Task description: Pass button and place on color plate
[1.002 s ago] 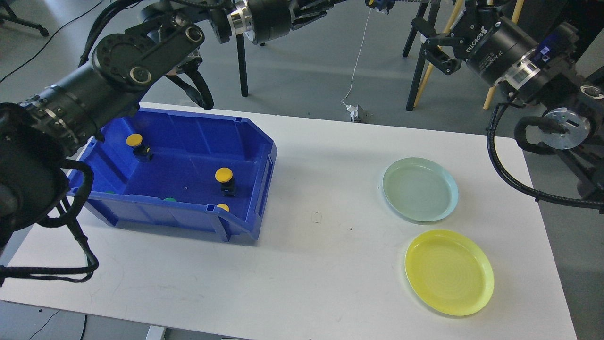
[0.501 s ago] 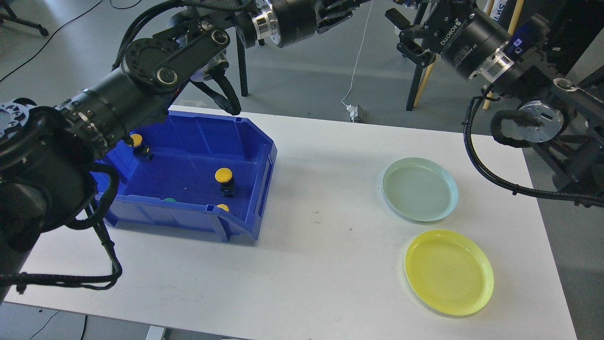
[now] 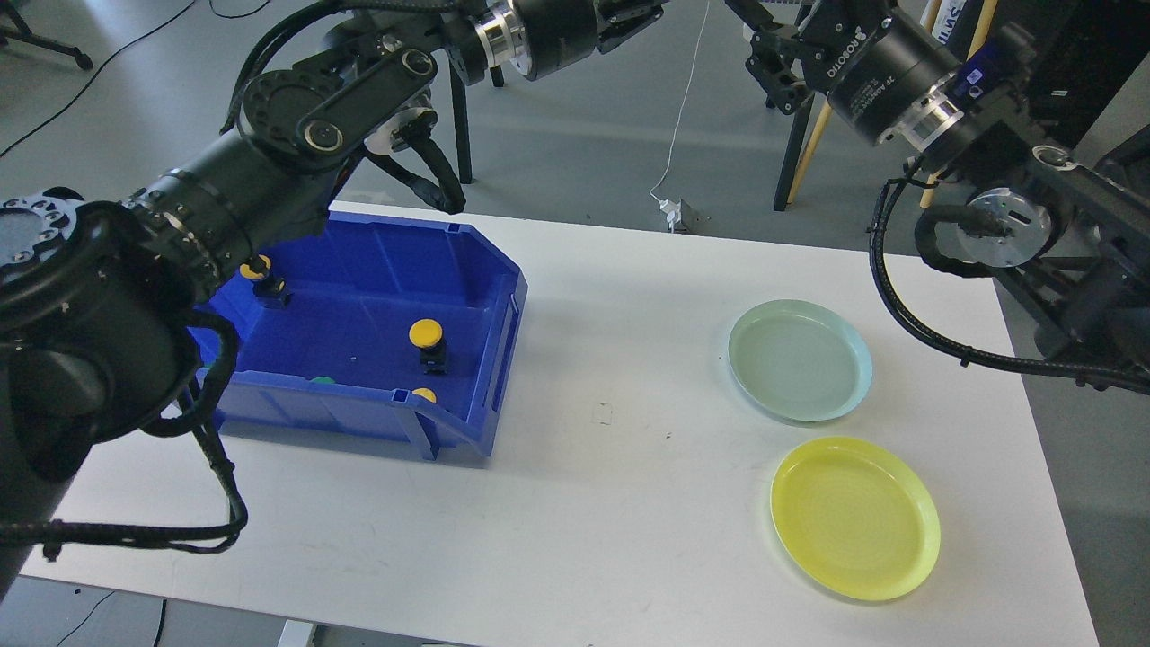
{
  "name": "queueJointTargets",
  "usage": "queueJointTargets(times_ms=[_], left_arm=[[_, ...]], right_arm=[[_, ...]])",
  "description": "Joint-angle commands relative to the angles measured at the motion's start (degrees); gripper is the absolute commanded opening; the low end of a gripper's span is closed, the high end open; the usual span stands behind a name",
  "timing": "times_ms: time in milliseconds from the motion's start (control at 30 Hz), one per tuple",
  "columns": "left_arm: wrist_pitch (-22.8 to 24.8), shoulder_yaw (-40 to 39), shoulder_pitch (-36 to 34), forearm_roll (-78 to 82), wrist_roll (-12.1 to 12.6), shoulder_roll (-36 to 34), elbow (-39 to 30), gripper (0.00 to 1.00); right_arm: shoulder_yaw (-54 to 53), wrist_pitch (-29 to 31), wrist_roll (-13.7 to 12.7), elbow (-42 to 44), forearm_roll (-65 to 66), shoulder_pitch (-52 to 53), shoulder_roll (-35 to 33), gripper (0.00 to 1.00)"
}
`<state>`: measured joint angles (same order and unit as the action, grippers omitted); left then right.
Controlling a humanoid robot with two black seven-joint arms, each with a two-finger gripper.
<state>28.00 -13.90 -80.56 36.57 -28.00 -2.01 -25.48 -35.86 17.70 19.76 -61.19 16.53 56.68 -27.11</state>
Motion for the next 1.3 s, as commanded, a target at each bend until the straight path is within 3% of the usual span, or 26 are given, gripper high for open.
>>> queueJointTargets(times_ms=[0, 200, 267, 467, 601, 801, 1002, 1269], left_arm=[[0.0, 0.0, 0.1, 0.1, 0.0, 0.1, 0.0, 0.3], [0.0, 0.0, 0.1, 0.1, 0.0, 0.1, 0.0, 0.3], [0.0, 0.0, 0.1, 0.1, 0.0, 0.1, 0.0, 0.3], [0.0, 0.0, 0.3, 0.1, 0.0, -0.3, 0.0, 0.35], [0.0, 0.0, 0.3, 0.1, 0.0, -0.3, 0.0, 0.69], [0.0, 0.4, 0.5, 0.3, 0.0, -0.9, 0.1, 0.9], [0.0, 1.2, 0.5, 1.3, 0.0, -5.8, -0.1, 0.98], [0.0, 0.4, 0.8, 4.1, 0.0, -14.8, -0.4, 0.98]], right_arm=[[0.0, 0.1, -0.3, 0.6, 0.4, 0.5, 0.7, 0.49], [0.0, 0.5, -0.7, 0.6, 0.6, 0.8, 0.8, 0.16], [0.1, 0.5, -0.8, 0.7, 0.6, 0.9, 0.8, 0.12], [0.0, 0.4, -0.7, 0.8, 0.6, 1.1, 0.7, 0.11], [0.0, 0.4, -0.6, 1.5, 0.6, 1.3, 0.6, 0.11], [0.1, 0.4, -0.6, 2.3, 0.7, 1.8, 0.5, 0.11], [-0.1, 0.3, -1.2, 3.7, 0.6, 1.2, -2.0, 0.11], [7.6, 0.4, -1.6, 2.8, 0.6, -8.1, -10.6, 0.14]])
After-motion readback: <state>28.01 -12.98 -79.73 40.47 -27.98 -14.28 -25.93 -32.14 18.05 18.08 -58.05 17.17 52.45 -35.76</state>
